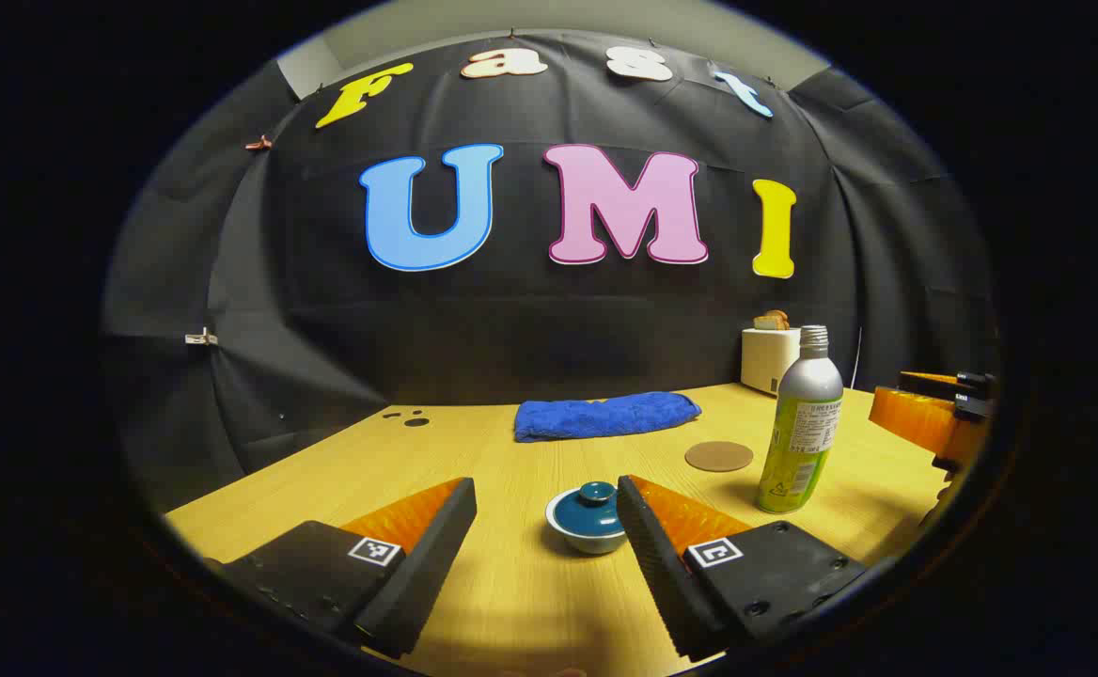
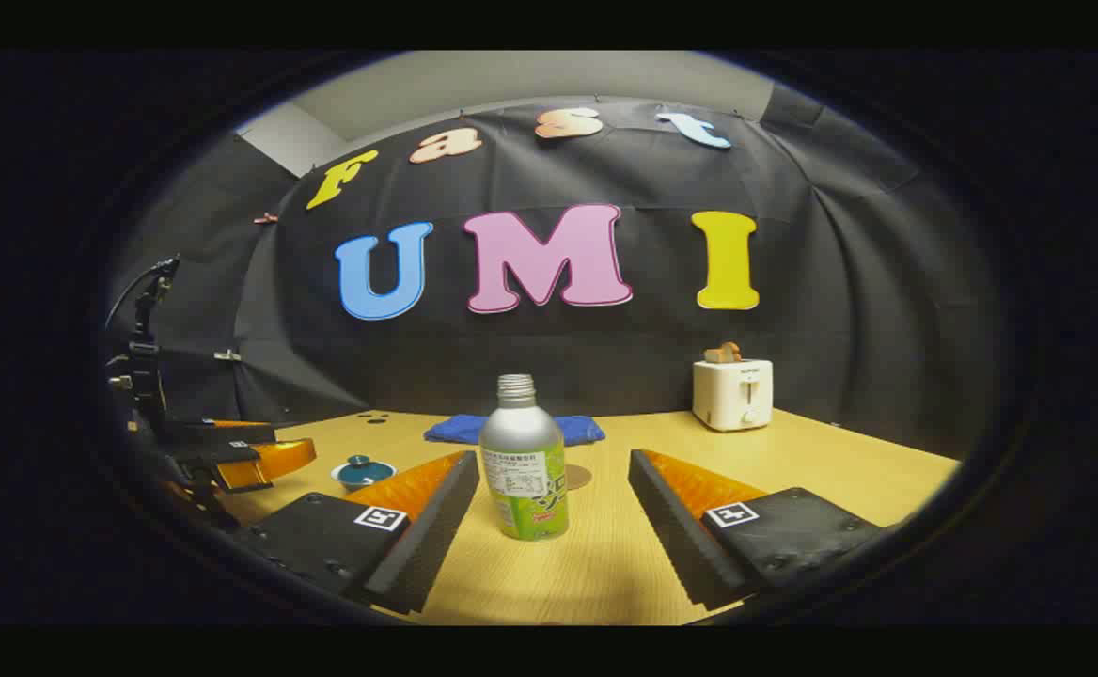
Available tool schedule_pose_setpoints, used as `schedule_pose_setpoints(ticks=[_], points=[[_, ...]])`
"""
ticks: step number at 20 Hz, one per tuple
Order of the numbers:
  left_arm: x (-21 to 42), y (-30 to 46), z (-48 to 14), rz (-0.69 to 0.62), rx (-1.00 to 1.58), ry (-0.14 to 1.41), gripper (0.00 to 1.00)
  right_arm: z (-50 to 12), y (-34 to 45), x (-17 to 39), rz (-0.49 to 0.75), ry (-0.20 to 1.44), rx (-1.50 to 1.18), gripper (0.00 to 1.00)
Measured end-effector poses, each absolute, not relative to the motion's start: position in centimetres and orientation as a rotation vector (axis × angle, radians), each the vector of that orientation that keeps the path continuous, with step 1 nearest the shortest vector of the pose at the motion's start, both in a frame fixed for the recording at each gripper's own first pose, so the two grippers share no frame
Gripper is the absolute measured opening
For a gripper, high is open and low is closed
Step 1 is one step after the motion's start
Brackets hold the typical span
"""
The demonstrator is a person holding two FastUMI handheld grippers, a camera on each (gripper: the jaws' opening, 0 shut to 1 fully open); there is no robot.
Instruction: Open the teacup lid with one hand, grasp the water bottle and pour water into the teacup with the other hand; after pouring, place the water bottle on the coaster and then close the teacup lid.
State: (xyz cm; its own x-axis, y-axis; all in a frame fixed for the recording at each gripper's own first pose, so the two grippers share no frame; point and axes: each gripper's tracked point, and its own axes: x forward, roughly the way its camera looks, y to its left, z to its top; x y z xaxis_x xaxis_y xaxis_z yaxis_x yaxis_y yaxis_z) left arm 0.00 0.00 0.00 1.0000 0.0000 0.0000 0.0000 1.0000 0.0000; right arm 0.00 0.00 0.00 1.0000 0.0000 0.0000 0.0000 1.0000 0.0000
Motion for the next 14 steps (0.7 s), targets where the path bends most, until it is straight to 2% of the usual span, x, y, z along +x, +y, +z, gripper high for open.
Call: schedule_pose_setpoints(ticks=[9, 14], points=[[0.6, -1.0, -0.2, -0.037, -0.072, -0.013, 0.95, -1.8, 0.3, 1.1, 0.031, 0.049, 0.02, 0.99], [2.0, -1.2, -1.3, -0.038, -0.102, 0.034, 0.95, -1.6, 0.1, 1.8, 0.035, 0.048, 0.022, 0.99]])
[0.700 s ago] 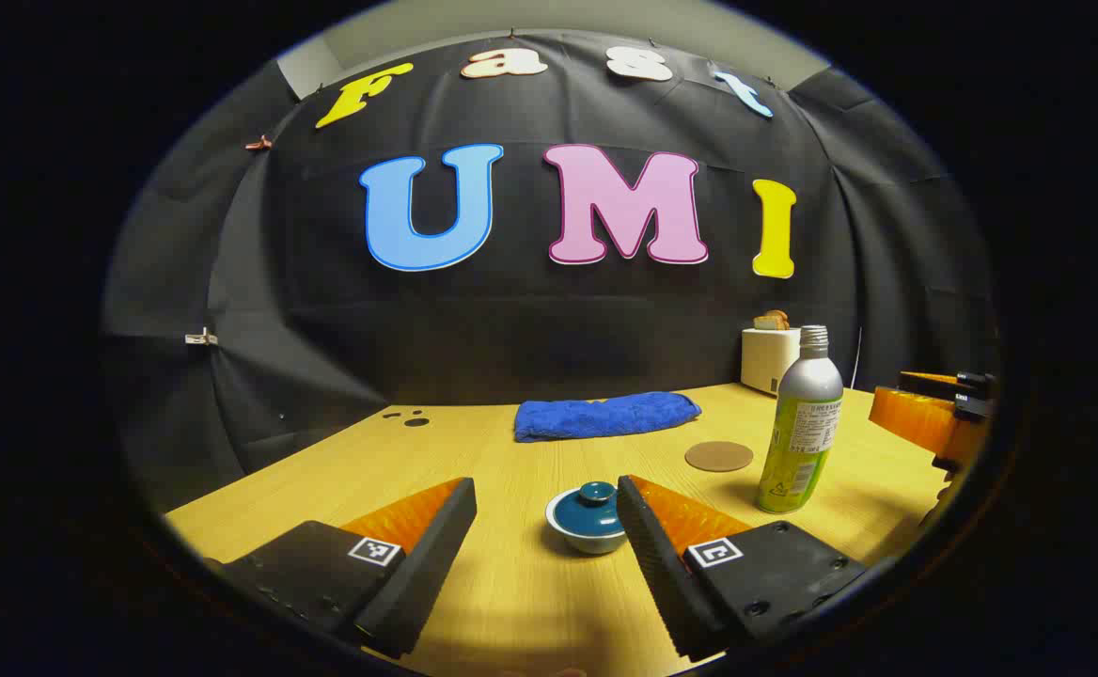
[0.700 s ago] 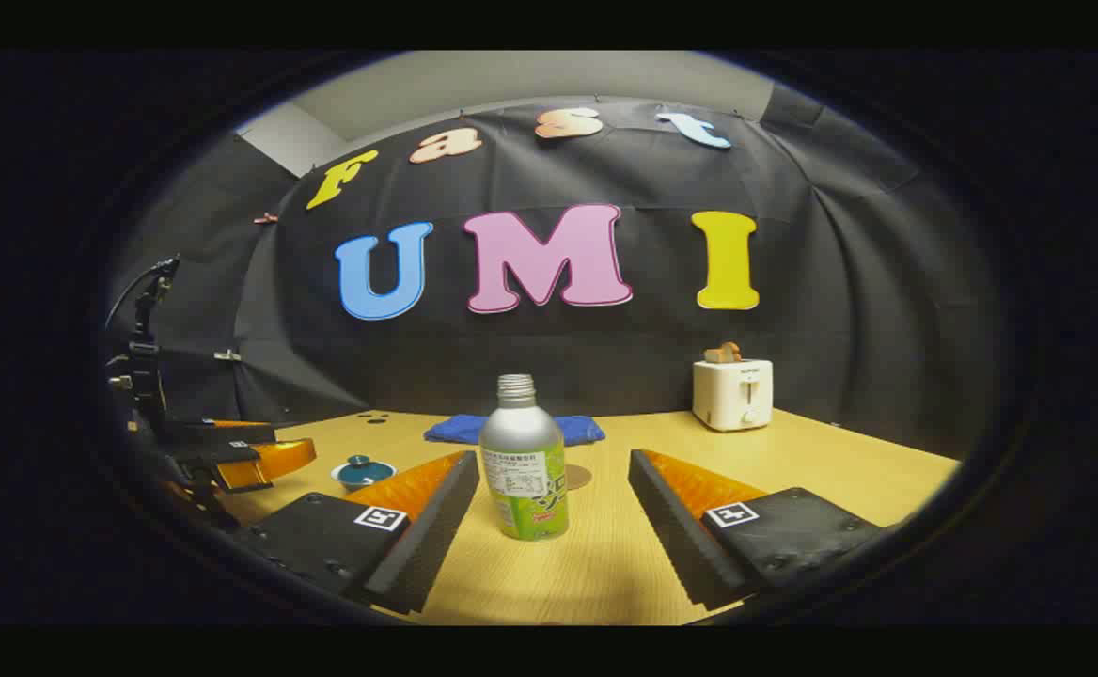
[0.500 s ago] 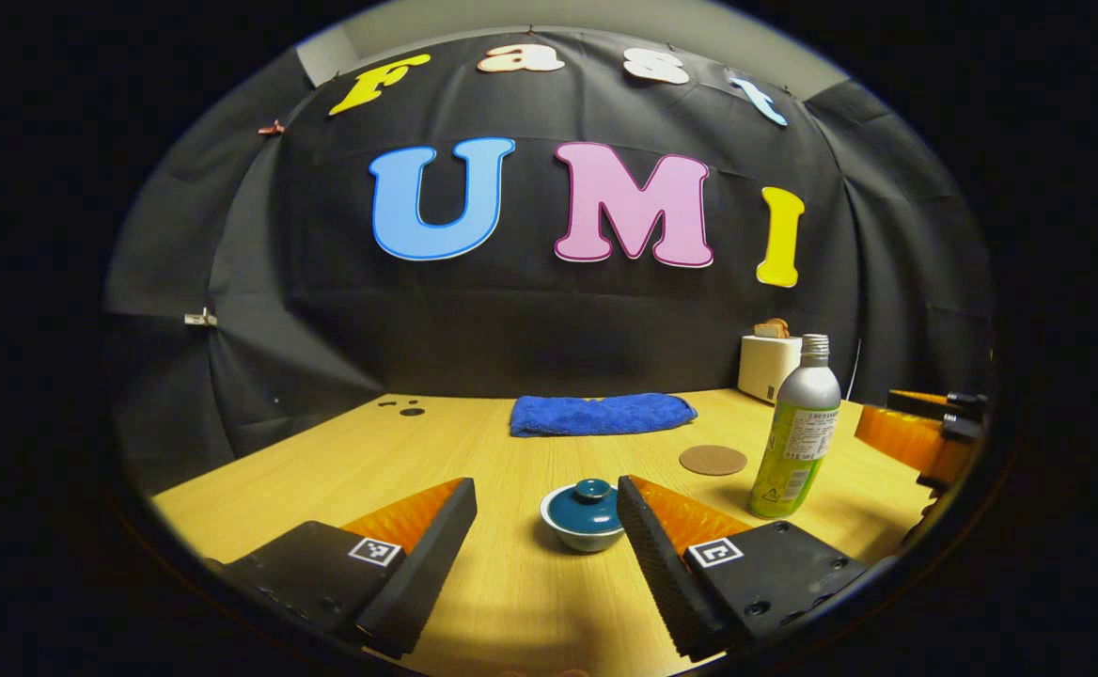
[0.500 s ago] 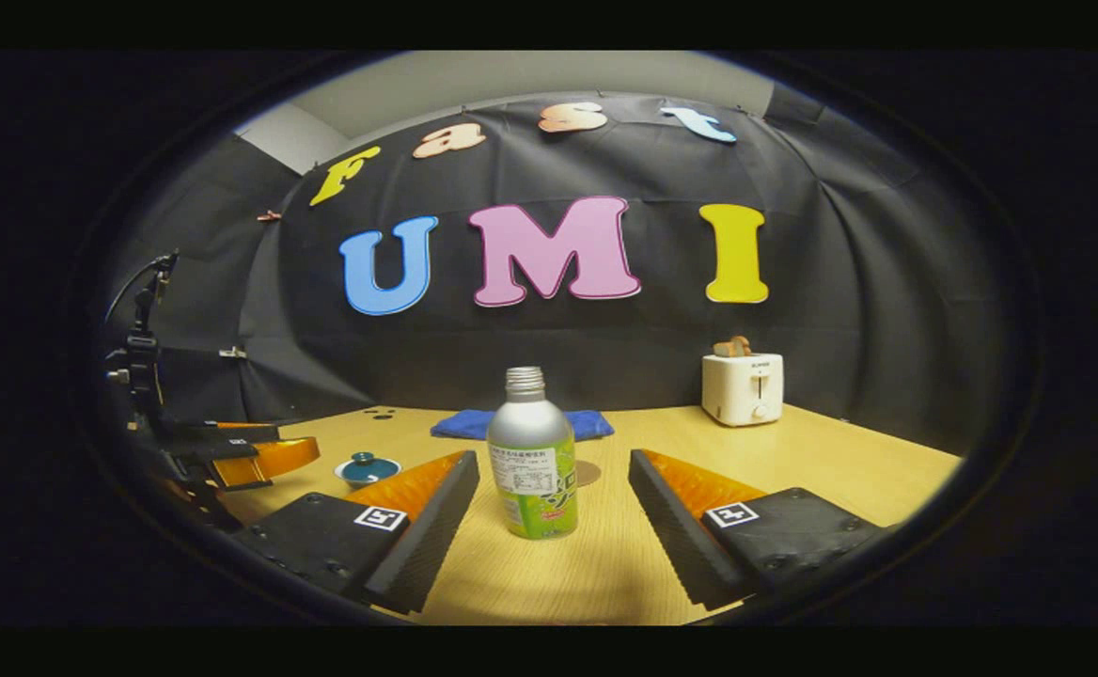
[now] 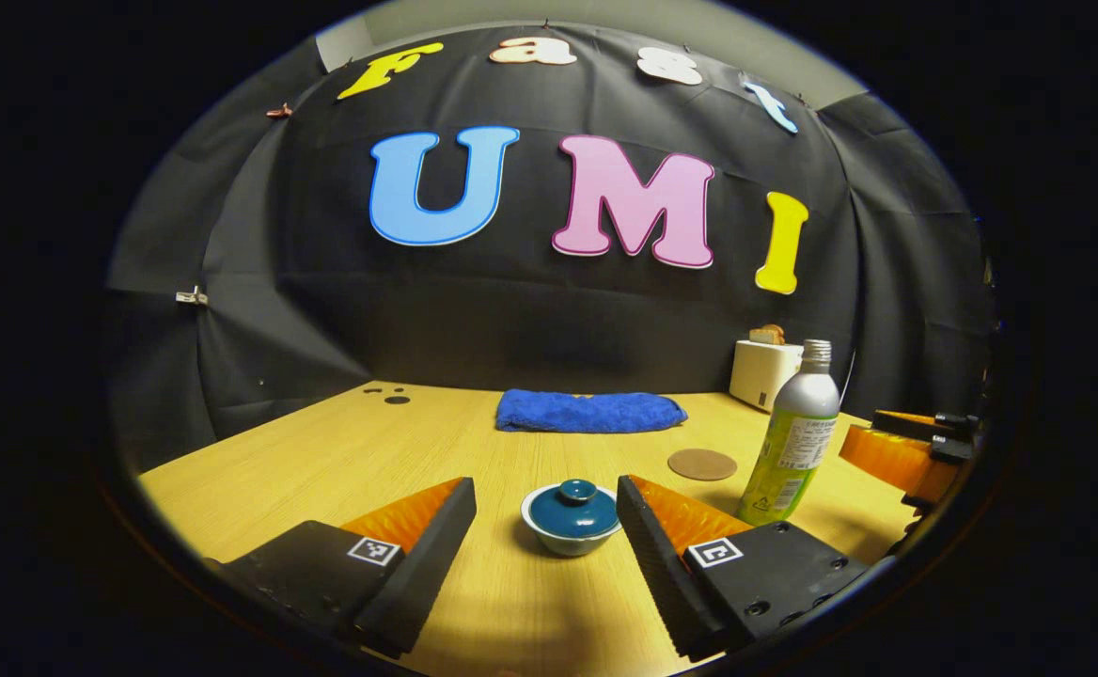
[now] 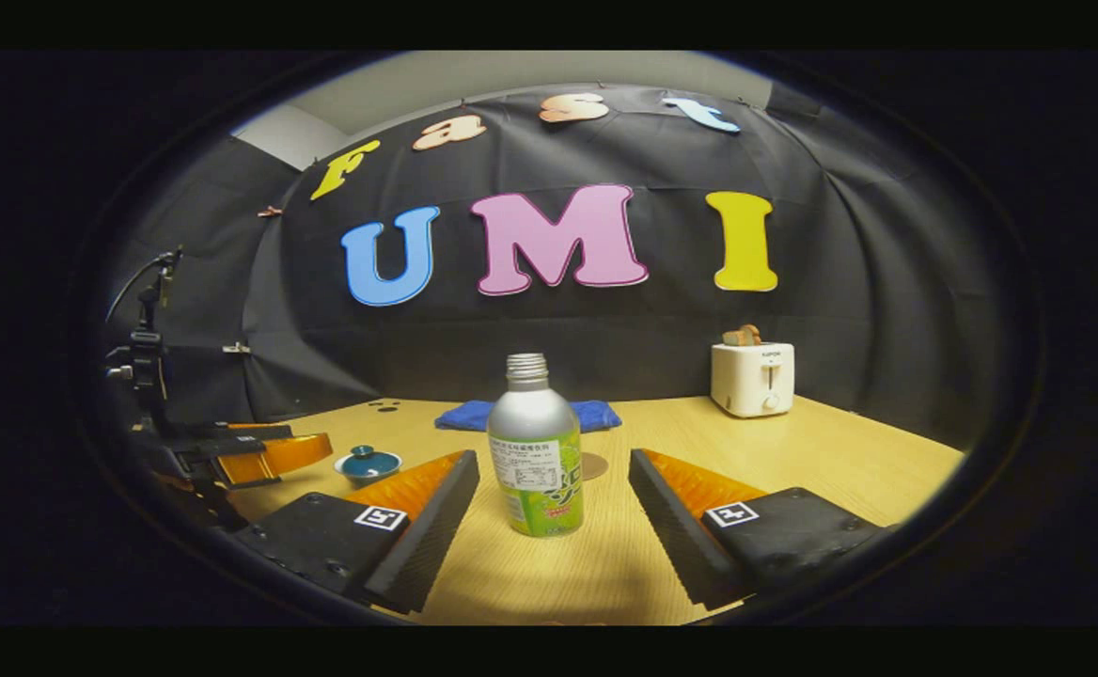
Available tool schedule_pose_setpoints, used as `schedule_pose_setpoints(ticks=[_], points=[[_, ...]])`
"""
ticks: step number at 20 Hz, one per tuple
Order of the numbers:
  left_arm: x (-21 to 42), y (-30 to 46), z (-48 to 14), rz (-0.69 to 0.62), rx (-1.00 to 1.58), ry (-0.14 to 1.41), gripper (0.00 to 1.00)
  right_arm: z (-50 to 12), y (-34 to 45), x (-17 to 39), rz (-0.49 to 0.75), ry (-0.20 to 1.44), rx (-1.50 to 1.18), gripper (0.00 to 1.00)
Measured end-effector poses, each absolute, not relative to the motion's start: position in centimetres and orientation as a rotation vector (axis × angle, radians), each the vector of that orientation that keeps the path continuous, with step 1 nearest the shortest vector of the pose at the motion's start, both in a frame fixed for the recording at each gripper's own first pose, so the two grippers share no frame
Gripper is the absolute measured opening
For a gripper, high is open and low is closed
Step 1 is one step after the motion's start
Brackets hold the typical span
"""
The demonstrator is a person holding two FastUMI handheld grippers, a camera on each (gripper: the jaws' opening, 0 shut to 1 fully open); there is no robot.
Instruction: Open the teacup lid with one hand, grasp the water bottle and pour water into the teacup with the other hand; after pouring, place the water bottle on the coaster and then close the teacup lid.
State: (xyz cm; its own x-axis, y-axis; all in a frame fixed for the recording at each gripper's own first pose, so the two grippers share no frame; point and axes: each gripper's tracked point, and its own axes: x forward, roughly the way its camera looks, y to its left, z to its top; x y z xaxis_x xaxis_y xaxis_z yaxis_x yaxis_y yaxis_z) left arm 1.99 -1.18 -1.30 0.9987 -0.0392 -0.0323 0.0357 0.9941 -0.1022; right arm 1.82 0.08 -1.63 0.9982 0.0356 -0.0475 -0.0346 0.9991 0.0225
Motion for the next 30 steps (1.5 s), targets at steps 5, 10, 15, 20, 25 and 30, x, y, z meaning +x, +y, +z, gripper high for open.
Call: schedule_pose_setpoints(ticks=[5, 10, 15, 20, 25, 30], points=[[4.1, -1.6, -1.0, -0.049, -0.069, 0.031, 0.93, -2.1, -0.9, 2.6, 0.01, 0.062, 0.034, 0.99], [6.9, -3.1, -1.5, -0.114, -0.005, 0.068, 0.8, -2.6, -1.6, 2.6, -0.008, 0.059, 0.002, 0.99], [8.9, -4.3, -3.2, -0.143, 0.005, 0.129, 0.75, -3.6, -0.8, 3.0, 0.017, 0.076, 0.024, 0.99], [9.6, -4.6, -3.6, -0.142, 0.044, 0.154, 0.66, -4.3, -0.3, 3.7, 0.035, 0.092, 0.035, 0.99], [10.0, -4.4, -3.8, -0.124, 0.054, 0.169, 0.43, -4.4, -0.6, 4.3, 0.019, 0.084, 0.02, 0.99], [9.7, -4.3, -3.2, -0.111, 0.024, 0.13, 0.3, -4.5, 0.0, 4.7, 0.044, 0.092, 0.032, 0.99]])
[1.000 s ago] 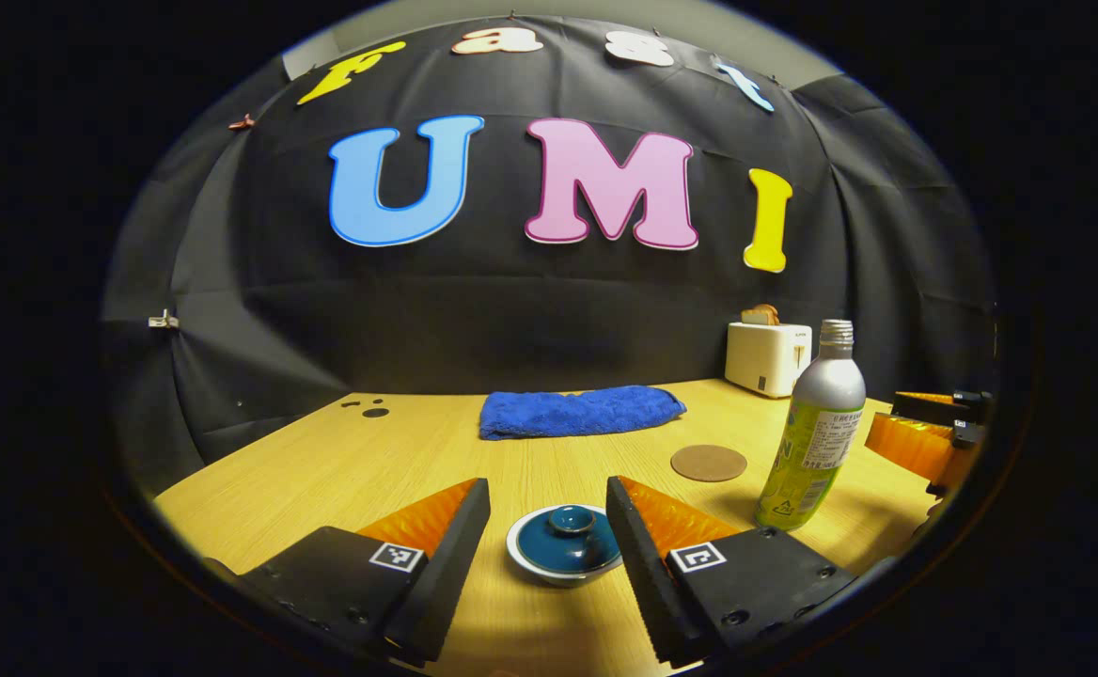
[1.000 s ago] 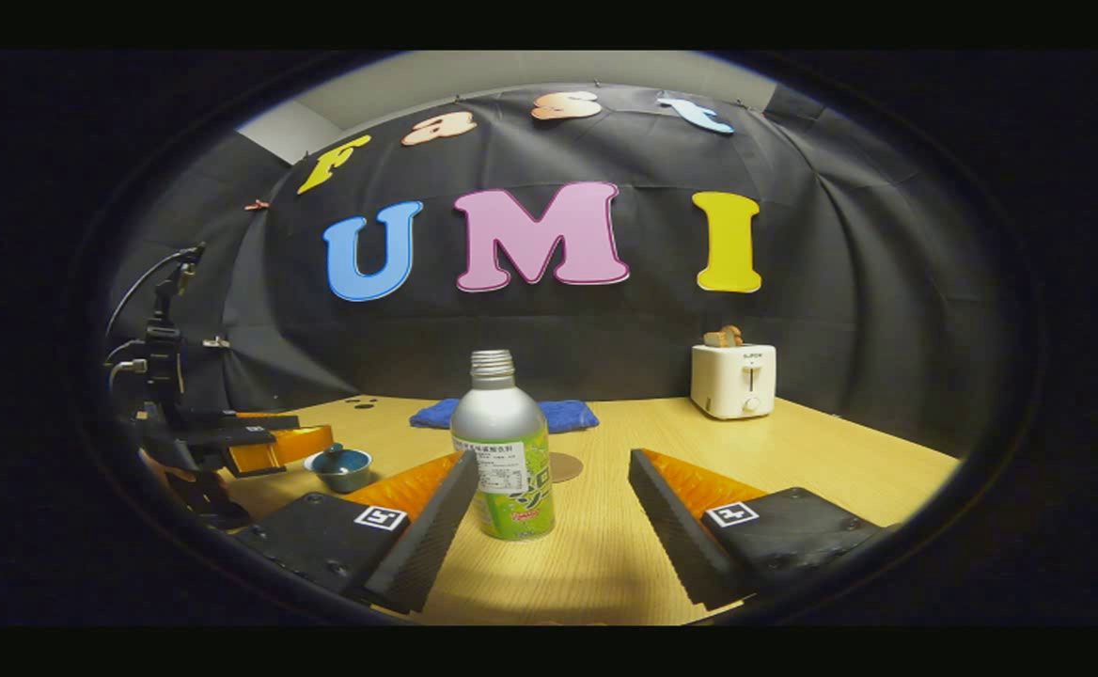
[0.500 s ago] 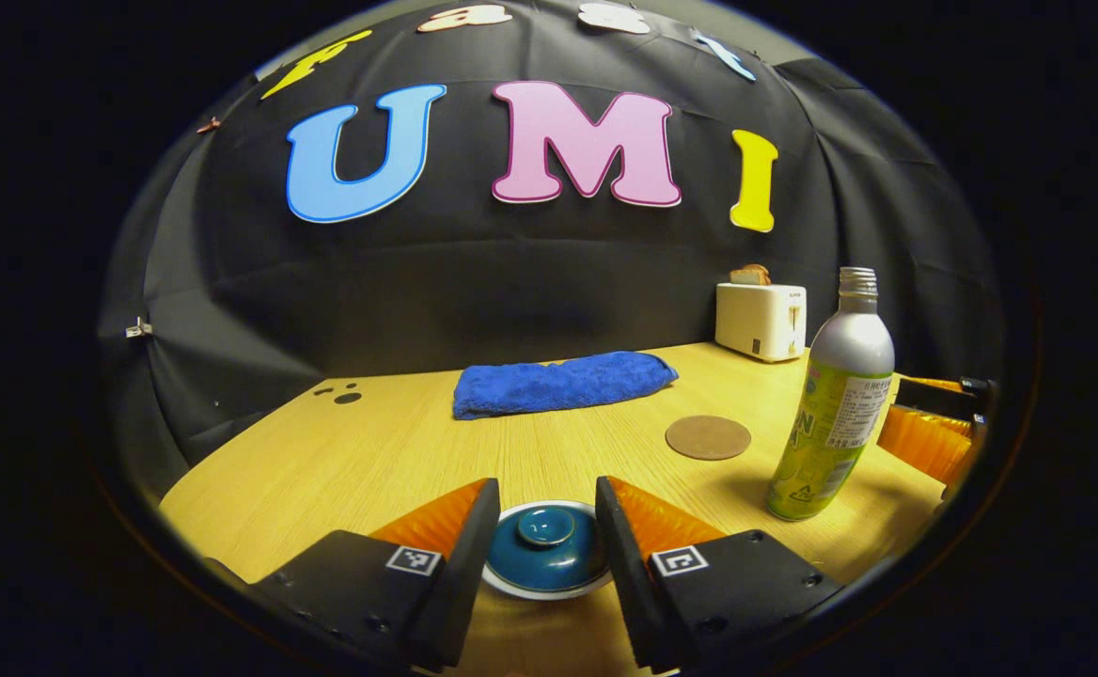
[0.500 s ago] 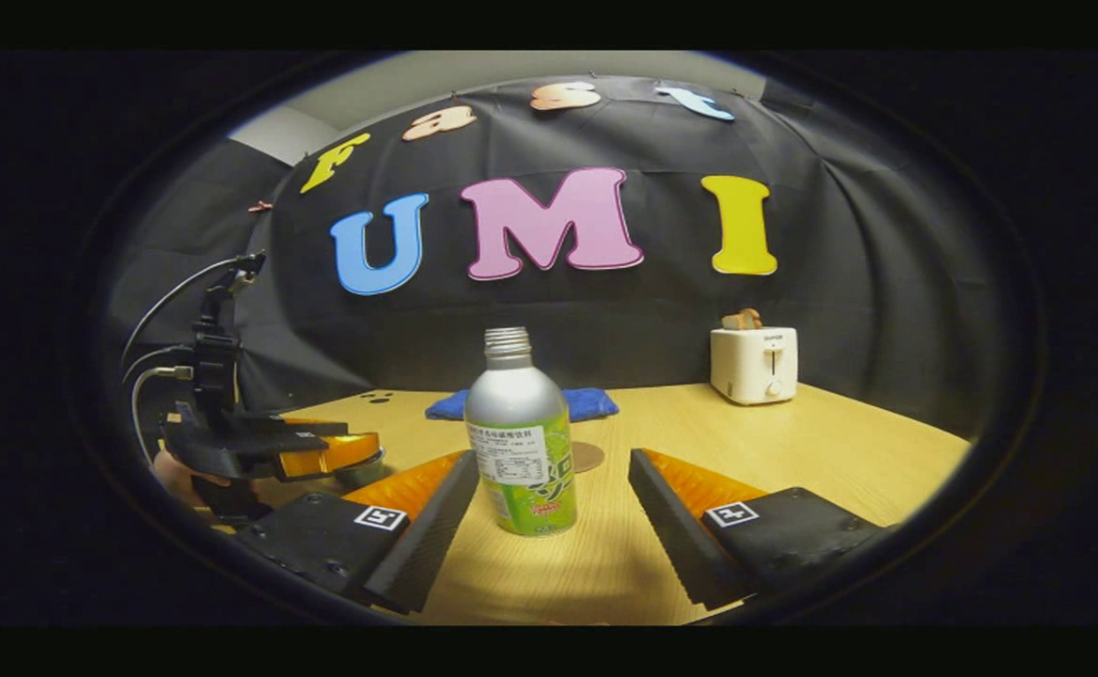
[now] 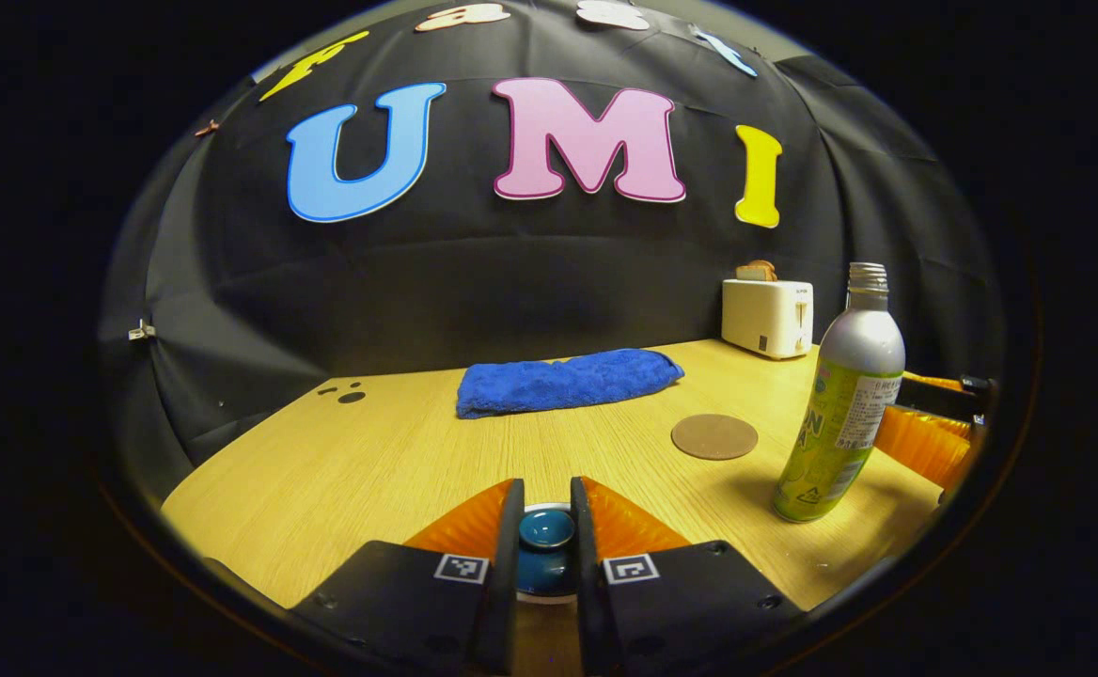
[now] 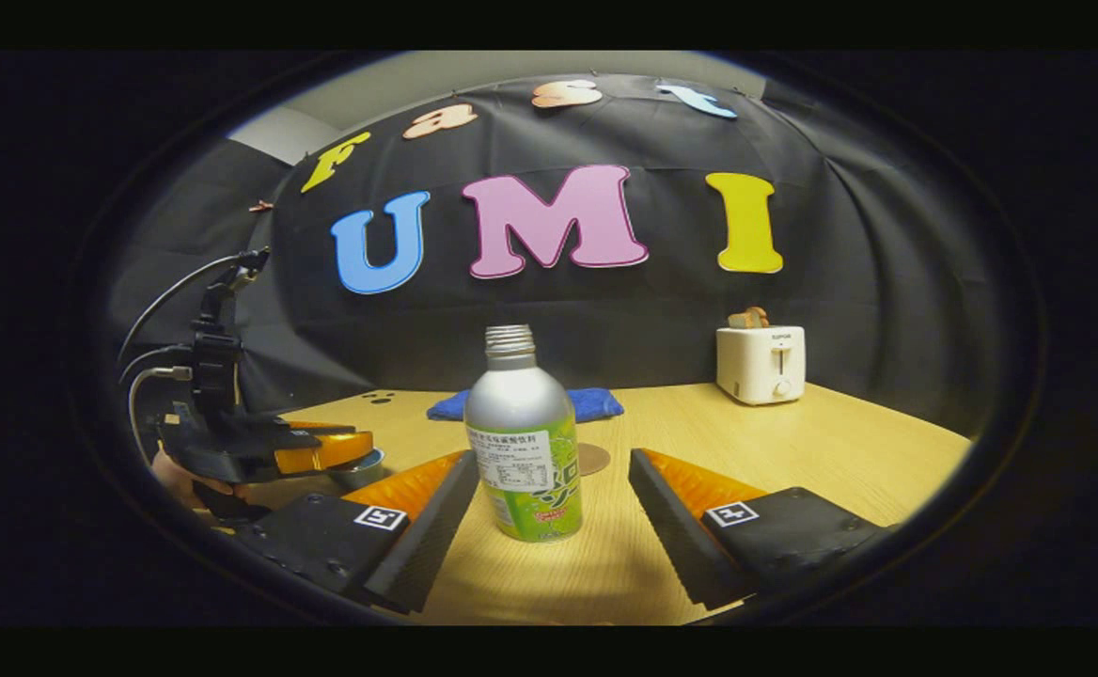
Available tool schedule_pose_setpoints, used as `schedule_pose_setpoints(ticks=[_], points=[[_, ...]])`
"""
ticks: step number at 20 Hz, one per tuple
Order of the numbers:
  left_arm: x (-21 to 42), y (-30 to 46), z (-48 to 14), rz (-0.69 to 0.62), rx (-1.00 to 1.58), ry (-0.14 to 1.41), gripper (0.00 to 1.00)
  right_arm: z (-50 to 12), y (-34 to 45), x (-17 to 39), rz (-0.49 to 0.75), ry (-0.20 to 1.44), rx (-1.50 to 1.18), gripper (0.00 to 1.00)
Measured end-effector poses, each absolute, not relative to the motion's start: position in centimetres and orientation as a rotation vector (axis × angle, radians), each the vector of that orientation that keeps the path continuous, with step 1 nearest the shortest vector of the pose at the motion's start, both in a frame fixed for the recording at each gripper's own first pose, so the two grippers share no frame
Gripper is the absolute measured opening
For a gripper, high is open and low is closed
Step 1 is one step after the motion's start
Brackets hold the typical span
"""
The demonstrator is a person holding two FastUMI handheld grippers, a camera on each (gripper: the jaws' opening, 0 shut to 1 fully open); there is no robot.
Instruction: Open the teacup lid with one hand, grasp the water bottle and pour water into the teacup with the other hand; after pouring, place the water bottle on the coaster and then close the teacup lid.
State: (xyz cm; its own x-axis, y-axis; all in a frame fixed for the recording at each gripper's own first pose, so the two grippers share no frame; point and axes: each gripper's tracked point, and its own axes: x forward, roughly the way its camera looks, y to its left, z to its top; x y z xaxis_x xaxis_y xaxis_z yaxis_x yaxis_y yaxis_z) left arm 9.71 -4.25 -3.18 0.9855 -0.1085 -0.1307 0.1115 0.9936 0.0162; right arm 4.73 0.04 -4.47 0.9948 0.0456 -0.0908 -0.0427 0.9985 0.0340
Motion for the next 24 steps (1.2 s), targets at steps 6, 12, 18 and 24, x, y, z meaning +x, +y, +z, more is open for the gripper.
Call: schedule_pose_setpoints(ticks=[6, 12, 18, 24], points=[[8.5, -3.4, 0.1, -0.078, 0.052, 0.024, 0.28, -4.8, 0.4, 5.8, 0.041, 0.103, 0.016, 0.99], [6.6, -2.3, 0.3, -0.073, 0.024, 0.026, 0.28, -4.2, 1.5, 7.3, 0.049, 0.077, 0.001, 0.99], [5.5, -1.0, 0.5, -0.06, 0.012, 0.014, 0.28, -4.0, 0.9, 10.2, 0.008, 0.093, 0.005, 0.99], [4.9, -0.2, 0.1, -0.068, -0.006, 0.02, 0.28, -5.0, 1.5, 11.7, -0.002, 0.143, 0.029, 0.93]])
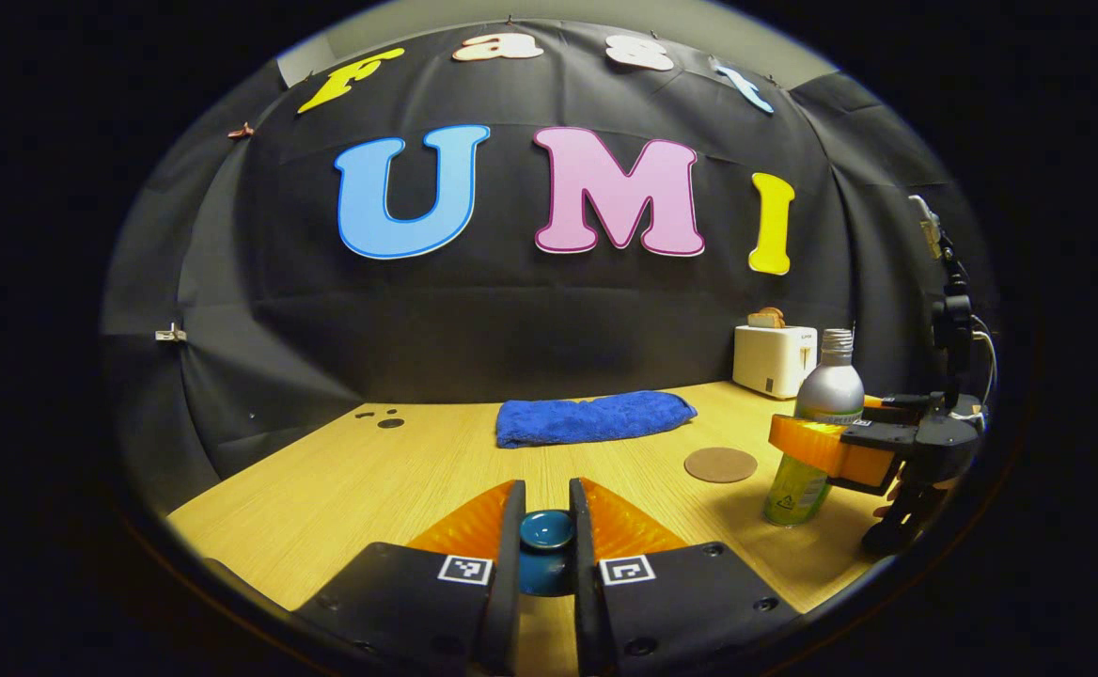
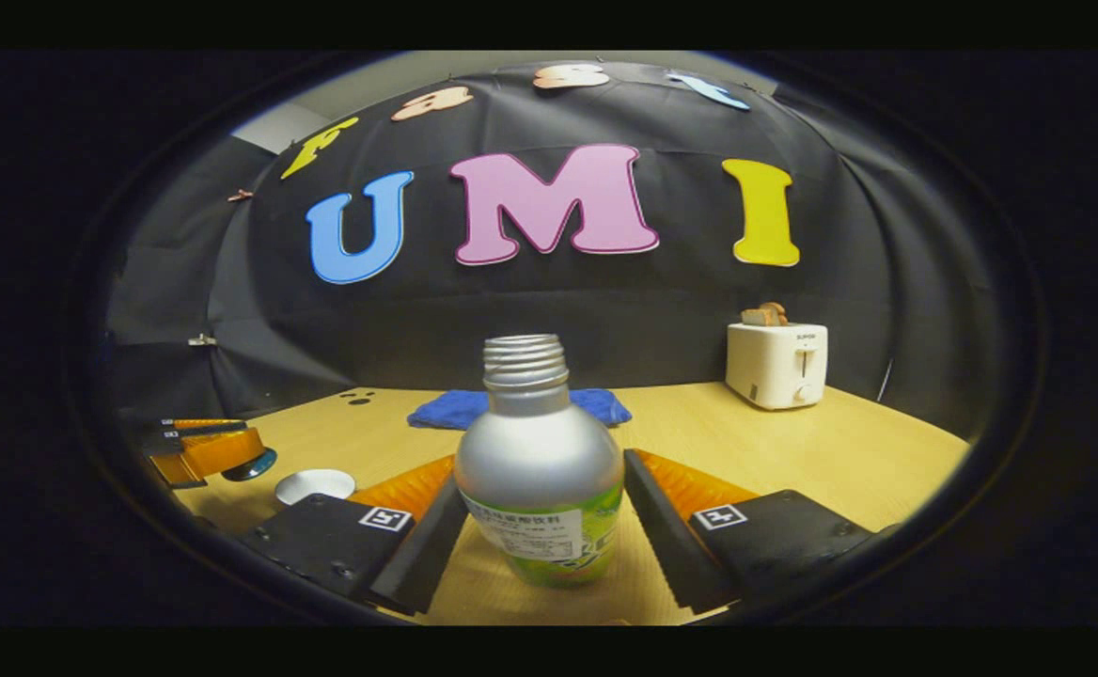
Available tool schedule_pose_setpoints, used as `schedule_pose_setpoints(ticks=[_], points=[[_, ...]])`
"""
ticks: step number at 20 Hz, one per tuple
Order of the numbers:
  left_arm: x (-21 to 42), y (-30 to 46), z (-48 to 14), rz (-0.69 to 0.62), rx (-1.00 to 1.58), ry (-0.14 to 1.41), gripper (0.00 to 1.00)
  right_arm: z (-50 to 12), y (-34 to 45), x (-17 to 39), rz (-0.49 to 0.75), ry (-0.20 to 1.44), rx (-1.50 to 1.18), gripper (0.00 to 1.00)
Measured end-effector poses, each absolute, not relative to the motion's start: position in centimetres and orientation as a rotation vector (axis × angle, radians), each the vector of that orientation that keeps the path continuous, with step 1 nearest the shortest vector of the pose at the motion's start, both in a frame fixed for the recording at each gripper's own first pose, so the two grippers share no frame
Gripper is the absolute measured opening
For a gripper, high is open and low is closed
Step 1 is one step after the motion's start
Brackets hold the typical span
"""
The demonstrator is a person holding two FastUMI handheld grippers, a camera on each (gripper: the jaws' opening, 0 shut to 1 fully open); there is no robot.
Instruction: Open the teacup lid with one hand, grasp the water bottle and pour water into the teacup with the other hand; after pouring, place the water bottle on the coaster and then close the teacup lid.
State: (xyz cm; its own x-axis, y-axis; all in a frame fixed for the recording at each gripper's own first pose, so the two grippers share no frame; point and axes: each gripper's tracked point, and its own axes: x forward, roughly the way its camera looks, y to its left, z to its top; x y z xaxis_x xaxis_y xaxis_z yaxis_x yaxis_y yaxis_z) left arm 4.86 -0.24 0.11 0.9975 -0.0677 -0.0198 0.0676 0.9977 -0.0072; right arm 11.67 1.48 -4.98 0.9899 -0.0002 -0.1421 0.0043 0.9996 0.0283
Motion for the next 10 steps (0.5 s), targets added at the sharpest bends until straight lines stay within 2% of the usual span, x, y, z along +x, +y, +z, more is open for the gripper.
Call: schedule_pose_setpoints(ticks=[2, 4, 10], points=[[4.6, 0.2, 0.1, -0.066, -0.008, 0.016, 0.27, -5.1, 1.6, 11.8, -0.008, 0.144, 0.019, 0.86], [4.3, 0.6, 0.0, -0.061, -0.013, 0.014, 0.27, -4.9, 1.5, 12.0, -0.022, 0.148, -0.018, 0.84], [3.7, 2.6, -0.5, -0.043, -0.031, 0.013, 0.27, -4.7, 2.4, 13.4, 0.041, 0.2, -0.271, 0.79]])
